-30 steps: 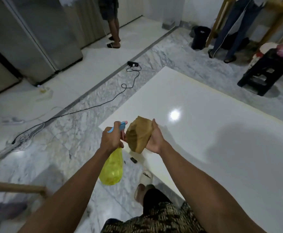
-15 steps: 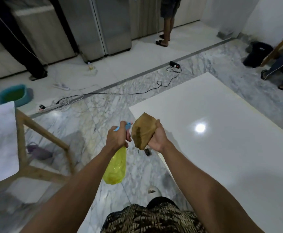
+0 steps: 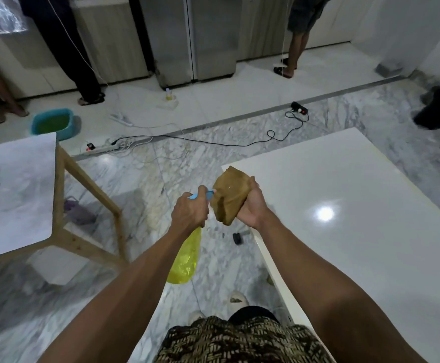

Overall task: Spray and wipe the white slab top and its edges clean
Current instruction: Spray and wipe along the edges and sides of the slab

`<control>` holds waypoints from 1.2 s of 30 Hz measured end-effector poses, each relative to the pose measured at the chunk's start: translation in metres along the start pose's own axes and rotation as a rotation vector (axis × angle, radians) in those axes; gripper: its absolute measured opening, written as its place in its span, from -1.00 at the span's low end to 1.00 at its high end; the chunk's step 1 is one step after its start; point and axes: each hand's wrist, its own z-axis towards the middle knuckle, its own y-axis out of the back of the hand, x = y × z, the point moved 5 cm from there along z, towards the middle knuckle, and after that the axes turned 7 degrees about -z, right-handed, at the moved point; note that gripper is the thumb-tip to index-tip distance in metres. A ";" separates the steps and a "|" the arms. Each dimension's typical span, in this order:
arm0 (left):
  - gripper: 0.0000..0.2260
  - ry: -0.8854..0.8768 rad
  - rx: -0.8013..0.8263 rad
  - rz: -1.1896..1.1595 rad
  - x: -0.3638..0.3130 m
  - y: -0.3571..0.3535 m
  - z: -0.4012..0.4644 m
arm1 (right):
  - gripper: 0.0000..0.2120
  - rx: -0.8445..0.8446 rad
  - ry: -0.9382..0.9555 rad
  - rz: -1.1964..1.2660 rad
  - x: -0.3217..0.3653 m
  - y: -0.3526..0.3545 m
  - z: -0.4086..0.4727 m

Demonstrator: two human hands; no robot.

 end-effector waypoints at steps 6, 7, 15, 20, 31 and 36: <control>-0.35 0.139 -0.005 -0.267 0.008 -0.003 0.013 | -0.28 -0.092 -0.009 -0.088 -0.002 0.017 0.005; -0.32 0.137 0.016 -0.270 0.009 -0.005 0.014 | -0.30 -0.107 -0.025 -0.123 -0.003 0.023 0.007; -0.46 0.134 0.014 -0.246 0.001 -0.008 0.035 | -0.25 -0.378 -0.080 -0.812 0.059 0.079 0.037; -0.45 0.087 -0.063 -0.217 -0.023 0.003 0.065 | -0.60 -0.339 0.467 -1.214 0.134 0.044 0.075; -0.32 0.217 -0.141 -0.331 0.016 -0.029 0.108 | -0.16 0.109 0.344 -2.334 0.036 0.059 0.232; -0.35 0.265 -0.126 -0.335 0.035 -0.040 0.104 | -0.25 -0.020 0.466 -2.227 0.048 0.053 0.237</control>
